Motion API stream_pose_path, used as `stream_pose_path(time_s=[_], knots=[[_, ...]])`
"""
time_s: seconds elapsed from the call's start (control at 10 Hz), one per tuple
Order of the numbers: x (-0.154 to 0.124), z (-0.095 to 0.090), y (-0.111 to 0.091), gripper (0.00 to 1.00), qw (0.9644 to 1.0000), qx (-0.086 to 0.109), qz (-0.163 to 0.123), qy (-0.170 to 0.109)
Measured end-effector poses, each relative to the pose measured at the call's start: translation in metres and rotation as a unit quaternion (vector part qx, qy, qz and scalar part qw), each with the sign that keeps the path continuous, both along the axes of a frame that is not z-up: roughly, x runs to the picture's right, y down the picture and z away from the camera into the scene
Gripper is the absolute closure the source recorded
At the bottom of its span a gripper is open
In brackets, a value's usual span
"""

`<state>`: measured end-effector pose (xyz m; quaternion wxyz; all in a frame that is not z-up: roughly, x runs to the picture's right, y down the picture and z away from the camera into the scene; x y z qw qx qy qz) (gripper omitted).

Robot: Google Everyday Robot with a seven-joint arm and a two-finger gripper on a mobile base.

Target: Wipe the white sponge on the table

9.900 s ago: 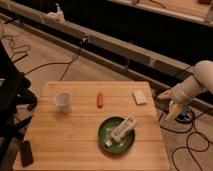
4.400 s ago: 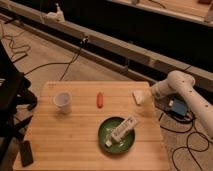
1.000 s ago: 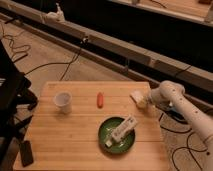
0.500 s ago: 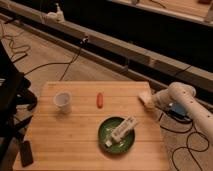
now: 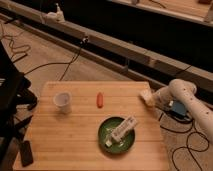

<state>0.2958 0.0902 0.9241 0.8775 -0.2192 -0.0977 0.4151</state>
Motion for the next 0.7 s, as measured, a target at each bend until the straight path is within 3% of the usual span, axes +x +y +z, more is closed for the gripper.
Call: stream_pose_path(time_s=[0.4, 0.7], knots=[[-0.052, 0.002, 0.006, 1.0, 0.9983, -0.009, -0.037, -0.044], [-0.059, -0.011, 0.021, 1.0, 0.9956, -0.015, -0.068, -0.062]])
